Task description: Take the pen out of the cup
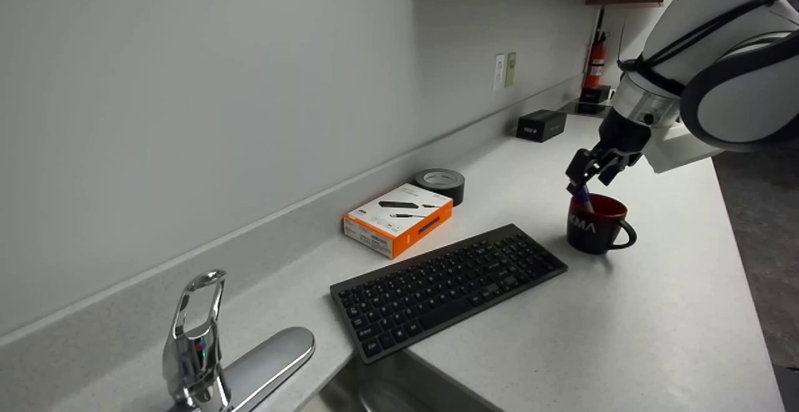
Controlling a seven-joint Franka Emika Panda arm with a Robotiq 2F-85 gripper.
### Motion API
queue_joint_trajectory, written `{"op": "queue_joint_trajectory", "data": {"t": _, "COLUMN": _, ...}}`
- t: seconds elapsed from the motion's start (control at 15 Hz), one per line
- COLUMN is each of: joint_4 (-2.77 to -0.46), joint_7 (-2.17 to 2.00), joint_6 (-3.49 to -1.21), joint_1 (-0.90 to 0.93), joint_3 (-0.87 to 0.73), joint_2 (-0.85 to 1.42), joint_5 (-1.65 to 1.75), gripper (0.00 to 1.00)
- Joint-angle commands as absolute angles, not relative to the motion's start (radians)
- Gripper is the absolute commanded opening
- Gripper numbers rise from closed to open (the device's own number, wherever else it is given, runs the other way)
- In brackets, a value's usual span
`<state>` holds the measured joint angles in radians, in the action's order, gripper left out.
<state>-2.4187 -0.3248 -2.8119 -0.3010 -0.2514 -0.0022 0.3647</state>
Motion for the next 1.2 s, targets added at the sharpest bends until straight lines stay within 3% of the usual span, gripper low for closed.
{"op": "queue_joint_trajectory", "data": {"t": 0.0, "joint_4": -2.429, "joint_7": -0.31, "joint_6": -2.909, "joint_1": -0.287, "joint_3": -0.258, "joint_2": 0.02, "joint_5": 0.365, "gripper": 0.5}}
{"op": "queue_joint_trajectory", "data": {"t": 0.4, "joint_4": -2.459, "joint_7": -0.233, "joint_6": -3.007, "joint_1": -0.289, "joint_3": -0.227, "joint_2": 0.027, "joint_5": 0.271, "gripper": 0.03}}
{"op": "queue_joint_trajectory", "data": {"t": 0.53, "joint_4": -2.473, "joint_7": -0.212, "joint_6": -2.986, "joint_1": -0.291, "joint_3": -0.219, "joint_2": -0.003, "joint_5": 0.23, "gripper": 0.0}}
{"op": "queue_joint_trajectory", "data": {"t": 0.67, "joint_4": -2.492, "joint_7": -0.195, "joint_6": -2.965, "joint_1": -0.293, "joint_3": -0.22, "joint_2": -0.047, "joint_5": 0.199, "gripper": 0.04}}
{"op": "queue_joint_trajectory", "data": {"t": 1.13, "joint_4": -2.564, "joint_7": -0.09, "joint_6": -2.779, "joint_1": -0.266, "joint_3": -0.221, "joint_2": -0.398, "joint_5": 0.127, "gripper": 0.04}}
